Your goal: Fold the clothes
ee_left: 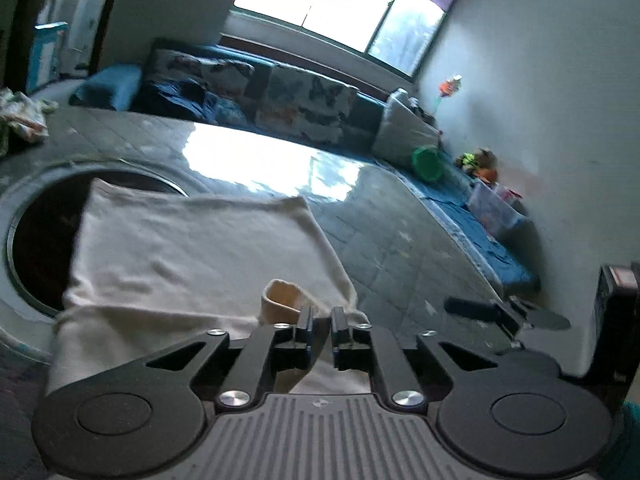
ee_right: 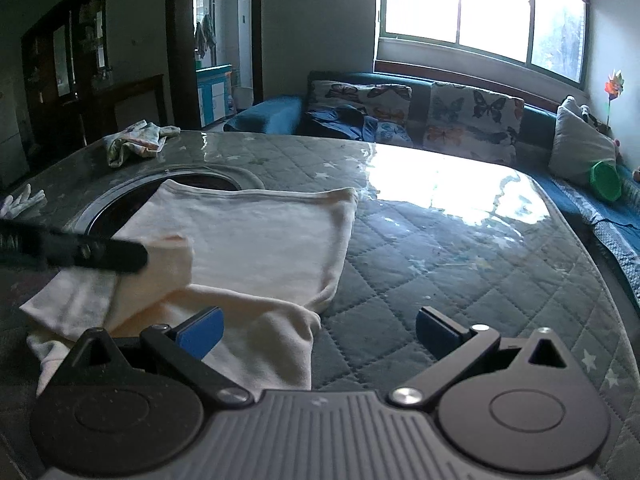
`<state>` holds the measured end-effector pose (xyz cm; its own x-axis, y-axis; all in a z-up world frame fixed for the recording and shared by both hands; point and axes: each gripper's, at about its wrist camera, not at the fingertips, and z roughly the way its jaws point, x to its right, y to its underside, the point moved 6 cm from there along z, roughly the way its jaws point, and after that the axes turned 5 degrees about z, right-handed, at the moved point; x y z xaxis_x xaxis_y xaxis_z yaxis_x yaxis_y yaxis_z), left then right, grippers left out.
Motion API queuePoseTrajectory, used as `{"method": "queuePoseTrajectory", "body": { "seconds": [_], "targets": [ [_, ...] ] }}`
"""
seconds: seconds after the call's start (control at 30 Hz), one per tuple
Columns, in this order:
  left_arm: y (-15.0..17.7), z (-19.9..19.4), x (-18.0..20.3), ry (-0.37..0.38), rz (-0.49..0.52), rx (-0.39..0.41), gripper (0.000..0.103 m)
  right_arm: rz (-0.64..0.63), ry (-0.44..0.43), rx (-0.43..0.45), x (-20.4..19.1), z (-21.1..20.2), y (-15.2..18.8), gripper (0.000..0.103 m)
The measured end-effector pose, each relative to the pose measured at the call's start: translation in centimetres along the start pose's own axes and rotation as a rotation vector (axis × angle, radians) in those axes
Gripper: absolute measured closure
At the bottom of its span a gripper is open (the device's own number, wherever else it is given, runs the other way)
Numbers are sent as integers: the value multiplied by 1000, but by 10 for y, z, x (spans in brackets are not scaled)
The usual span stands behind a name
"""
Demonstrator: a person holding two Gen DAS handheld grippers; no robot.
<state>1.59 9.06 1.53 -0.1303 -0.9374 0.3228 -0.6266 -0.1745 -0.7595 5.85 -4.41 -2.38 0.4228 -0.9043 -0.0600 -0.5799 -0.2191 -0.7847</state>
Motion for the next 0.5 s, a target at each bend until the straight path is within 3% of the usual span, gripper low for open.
{"method": "queuePoseTrajectory", "body": {
  "seconds": [0.23,0.37,0.5],
  "targets": [
    [13,-12,-16,16,8,-21,75,8,6,0,2,0,-4,1],
    [20,-34,-46,-64,47,-13,75,6,-45,1,-7,-2,-10,7],
    [29,-45,-79,-132,12,-27,75,7,-134,-21,-26,5,-14,19]
  ]
}}
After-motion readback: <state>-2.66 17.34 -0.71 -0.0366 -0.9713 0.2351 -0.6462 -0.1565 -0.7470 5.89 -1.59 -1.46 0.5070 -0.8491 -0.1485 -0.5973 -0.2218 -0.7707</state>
